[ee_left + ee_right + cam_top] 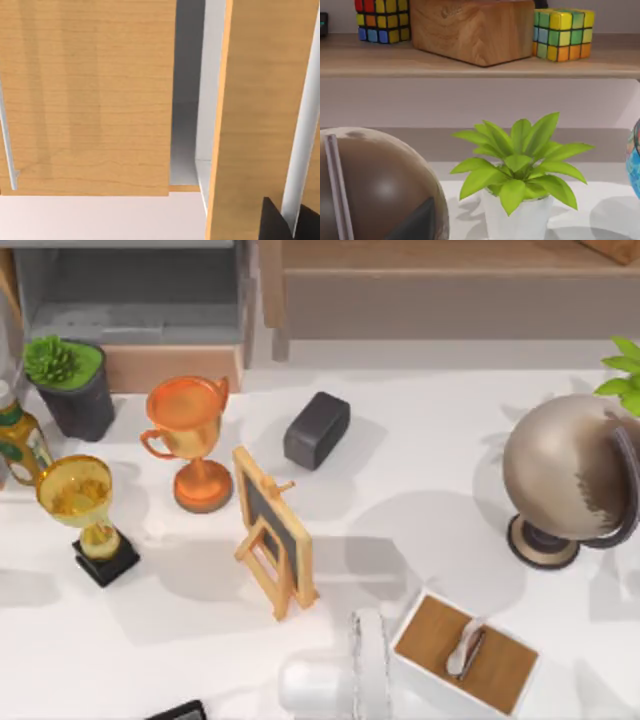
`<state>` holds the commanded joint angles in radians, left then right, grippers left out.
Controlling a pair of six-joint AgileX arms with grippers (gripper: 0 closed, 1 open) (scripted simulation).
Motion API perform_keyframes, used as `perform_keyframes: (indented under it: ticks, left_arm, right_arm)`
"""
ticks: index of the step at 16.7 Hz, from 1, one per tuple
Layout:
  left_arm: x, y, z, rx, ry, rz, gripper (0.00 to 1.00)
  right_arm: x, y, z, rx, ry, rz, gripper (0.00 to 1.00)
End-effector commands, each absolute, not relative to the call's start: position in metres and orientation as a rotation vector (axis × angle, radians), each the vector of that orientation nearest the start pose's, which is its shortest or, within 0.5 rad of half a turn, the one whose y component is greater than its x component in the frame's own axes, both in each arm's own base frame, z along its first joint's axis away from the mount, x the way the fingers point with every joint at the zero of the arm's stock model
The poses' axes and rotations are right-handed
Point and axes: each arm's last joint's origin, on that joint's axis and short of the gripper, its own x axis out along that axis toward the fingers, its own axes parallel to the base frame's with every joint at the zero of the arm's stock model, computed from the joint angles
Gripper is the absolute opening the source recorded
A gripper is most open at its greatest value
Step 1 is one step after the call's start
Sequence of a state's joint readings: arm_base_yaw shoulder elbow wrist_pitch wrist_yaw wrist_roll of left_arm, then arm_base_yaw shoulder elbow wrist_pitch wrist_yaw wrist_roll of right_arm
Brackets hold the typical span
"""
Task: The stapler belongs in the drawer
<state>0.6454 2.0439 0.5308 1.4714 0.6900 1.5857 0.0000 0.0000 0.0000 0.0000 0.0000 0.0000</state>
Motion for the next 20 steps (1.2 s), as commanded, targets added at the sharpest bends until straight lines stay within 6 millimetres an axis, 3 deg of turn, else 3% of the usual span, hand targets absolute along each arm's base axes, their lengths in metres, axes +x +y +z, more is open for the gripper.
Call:
perform_keyframes:
  ticks: [7,14,20]
  left_arm:
    - [0.313,0.176,0.093,1.561,-0.006,-0.016,0.0]
    - [0.32,0.173,0.087,1.543,0.013,-0.041,0.0]
    - [0.369,0.178,0.094,1.559,-0.001,-0.014,0.0]
  right_arm:
    - [0.106,-0.001,0.16,0.0,0.0,0.0,1.0]
    - [0.106,-0.001,0.16,0.0,0.0,0.0,1.0]
    - [0.106,-0.001,0.16,0.0,0.0,0.0,1.0]
